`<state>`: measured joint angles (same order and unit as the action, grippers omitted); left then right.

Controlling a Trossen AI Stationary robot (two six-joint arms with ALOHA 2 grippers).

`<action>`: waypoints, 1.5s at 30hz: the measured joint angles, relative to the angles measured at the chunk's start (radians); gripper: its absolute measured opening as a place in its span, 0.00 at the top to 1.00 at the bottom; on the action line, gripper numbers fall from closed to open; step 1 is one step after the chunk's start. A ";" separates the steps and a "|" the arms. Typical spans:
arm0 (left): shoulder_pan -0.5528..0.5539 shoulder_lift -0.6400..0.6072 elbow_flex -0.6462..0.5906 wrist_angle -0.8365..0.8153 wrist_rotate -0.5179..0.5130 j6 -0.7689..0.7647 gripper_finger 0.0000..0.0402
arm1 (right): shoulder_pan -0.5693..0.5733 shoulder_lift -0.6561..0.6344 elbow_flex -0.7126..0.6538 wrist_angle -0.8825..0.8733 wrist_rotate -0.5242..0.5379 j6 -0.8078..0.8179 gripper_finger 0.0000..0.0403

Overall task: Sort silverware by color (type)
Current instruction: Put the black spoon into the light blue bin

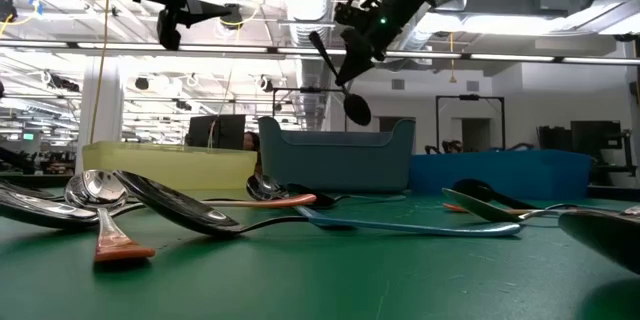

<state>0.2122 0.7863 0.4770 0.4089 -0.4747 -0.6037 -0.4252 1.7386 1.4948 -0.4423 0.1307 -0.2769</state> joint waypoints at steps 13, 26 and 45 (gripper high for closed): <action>0.091 -0.046 0.001 -0.090 0.019 0.016 0.70 | 0.011 0.303 0.381 -0.417 -0.047 -0.069 1.00; 0.104 -0.061 0.001 -0.117 0.030 0.016 0.70 | 0.018 0.556 0.619 -0.668 -0.035 -0.094 1.00; 0.104 -0.061 0.001 -0.184 0.051 0.015 0.70 | -0.004 0.575 0.611 -0.618 0.029 -0.089 1.00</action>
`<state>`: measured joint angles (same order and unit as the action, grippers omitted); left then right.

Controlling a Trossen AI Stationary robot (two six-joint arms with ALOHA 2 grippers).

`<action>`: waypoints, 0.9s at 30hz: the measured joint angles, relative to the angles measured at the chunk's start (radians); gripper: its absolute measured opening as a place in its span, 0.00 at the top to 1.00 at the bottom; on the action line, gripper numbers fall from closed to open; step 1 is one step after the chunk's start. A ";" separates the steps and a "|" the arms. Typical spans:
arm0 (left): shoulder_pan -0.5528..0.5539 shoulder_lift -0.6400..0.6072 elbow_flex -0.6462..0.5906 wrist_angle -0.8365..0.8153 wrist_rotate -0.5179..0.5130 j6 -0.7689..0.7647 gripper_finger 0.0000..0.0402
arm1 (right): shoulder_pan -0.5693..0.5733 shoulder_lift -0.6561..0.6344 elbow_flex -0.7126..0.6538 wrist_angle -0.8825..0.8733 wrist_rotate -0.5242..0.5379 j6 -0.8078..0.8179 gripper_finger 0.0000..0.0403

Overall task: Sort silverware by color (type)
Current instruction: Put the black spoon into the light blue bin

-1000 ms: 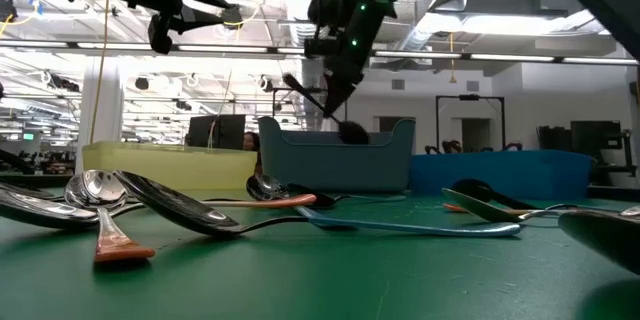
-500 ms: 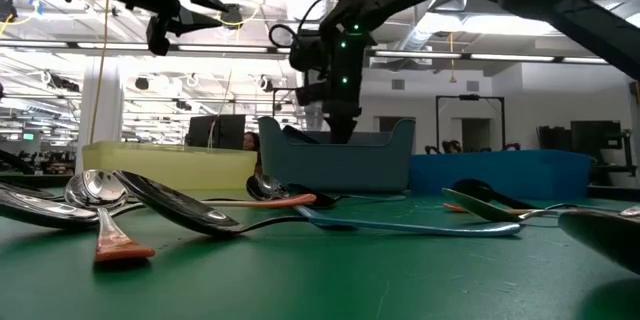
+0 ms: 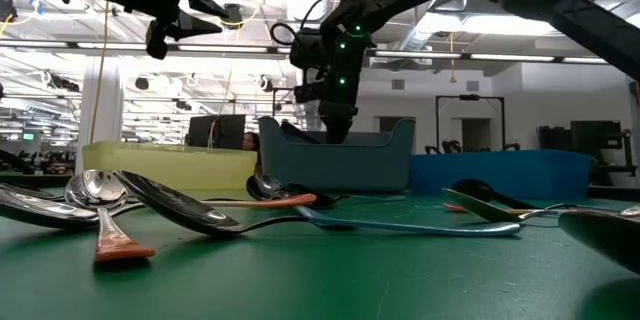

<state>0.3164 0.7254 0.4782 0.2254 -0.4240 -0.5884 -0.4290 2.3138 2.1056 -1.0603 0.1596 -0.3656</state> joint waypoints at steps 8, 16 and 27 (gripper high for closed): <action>0.000 0.000 0.000 -0.005 0.000 -0.002 0.70 | 0.000 0.014 0.000 -0.012 0.000 0.006 0.99; 0.000 0.000 0.000 -0.006 0.000 -0.004 0.70 | -0.002 0.052 -0.003 -0.043 -0.010 0.014 0.92; 0.000 0.000 0.000 -0.010 0.000 -0.003 0.70 | 0.001 0.059 0.022 -0.036 -0.030 0.000 0.74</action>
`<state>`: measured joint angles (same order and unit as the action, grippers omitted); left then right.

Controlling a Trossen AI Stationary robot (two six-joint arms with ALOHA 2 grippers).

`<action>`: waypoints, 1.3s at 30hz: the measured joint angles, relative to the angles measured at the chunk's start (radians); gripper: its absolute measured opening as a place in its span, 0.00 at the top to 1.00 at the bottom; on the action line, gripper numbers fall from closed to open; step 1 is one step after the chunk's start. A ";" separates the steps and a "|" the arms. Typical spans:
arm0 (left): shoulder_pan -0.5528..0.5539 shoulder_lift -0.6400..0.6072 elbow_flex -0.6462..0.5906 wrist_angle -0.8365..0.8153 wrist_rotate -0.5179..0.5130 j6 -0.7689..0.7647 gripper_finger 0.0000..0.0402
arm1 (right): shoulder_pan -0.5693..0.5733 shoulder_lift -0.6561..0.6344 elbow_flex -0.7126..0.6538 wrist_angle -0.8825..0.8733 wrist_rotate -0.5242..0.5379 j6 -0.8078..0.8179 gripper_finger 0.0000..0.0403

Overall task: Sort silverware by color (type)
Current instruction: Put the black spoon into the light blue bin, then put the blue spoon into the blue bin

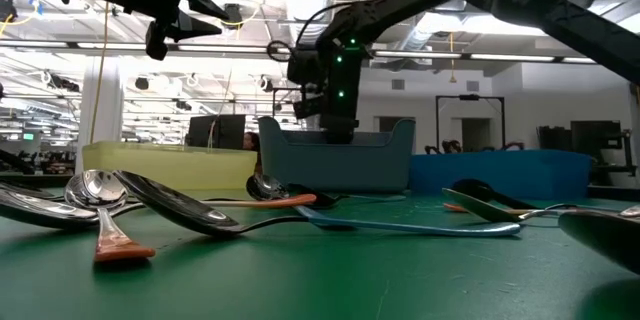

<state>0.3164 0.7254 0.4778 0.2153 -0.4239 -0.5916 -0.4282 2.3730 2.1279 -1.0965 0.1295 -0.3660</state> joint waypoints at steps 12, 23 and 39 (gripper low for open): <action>0.000 -0.001 0.000 0.009 0.027 0.021 0.70 | -0.039 -0.115 0.218 -0.110 -0.201 0.001 0.55; 0.000 -0.021 -0.001 0.010 0.008 0.025 0.70 | -0.088 -0.407 0.220 -0.384 -0.189 0.301 0.60; 0.000 -0.021 -0.001 0.015 -0.022 0.004 0.70 | 0.077 -0.793 -0.408 -0.474 0.030 0.815 0.63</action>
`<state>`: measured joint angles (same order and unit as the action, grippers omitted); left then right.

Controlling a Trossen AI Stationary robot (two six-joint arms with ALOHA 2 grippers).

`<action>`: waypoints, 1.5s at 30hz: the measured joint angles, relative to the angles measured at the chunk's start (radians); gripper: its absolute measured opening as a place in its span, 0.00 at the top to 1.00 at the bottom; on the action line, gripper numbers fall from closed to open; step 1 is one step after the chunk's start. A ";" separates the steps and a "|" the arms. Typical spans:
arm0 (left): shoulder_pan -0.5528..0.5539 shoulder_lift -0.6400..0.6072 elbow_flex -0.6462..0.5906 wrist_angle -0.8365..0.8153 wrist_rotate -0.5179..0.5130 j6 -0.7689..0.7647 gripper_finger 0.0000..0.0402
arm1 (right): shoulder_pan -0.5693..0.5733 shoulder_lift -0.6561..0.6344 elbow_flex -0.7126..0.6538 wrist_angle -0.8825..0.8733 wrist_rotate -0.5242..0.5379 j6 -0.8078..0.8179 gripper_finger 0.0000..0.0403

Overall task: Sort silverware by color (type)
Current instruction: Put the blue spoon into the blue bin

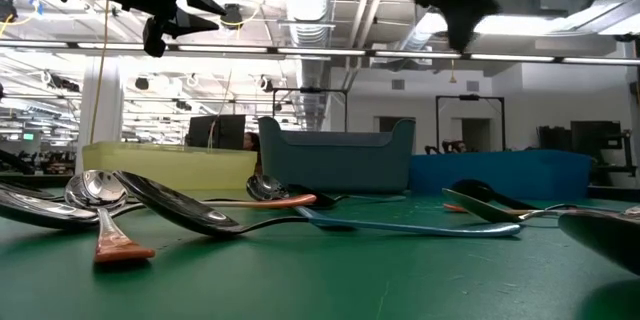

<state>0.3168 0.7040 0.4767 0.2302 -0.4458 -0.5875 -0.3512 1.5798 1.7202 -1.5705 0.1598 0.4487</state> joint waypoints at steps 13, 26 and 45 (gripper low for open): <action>0.000 0.000 0.000 0.000 0.056 -0.088 0.70 | 0.350 -0.321 -0.544 0.210 -0.061 0.864 0.63; 0.000 -0.020 0.002 0.014 0.267 -0.094 0.70 | 0.471 -0.037 -0.670 0.574 0.024 1.204 0.63; 0.000 -0.053 0.002 -0.015 0.354 -0.067 0.70 | 0.387 0.187 -0.669 0.717 0.019 1.228 0.51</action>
<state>0.3168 0.6514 0.4786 0.2154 -0.0914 -0.6549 0.0360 1.7664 1.0508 -0.8533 0.1783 1.6764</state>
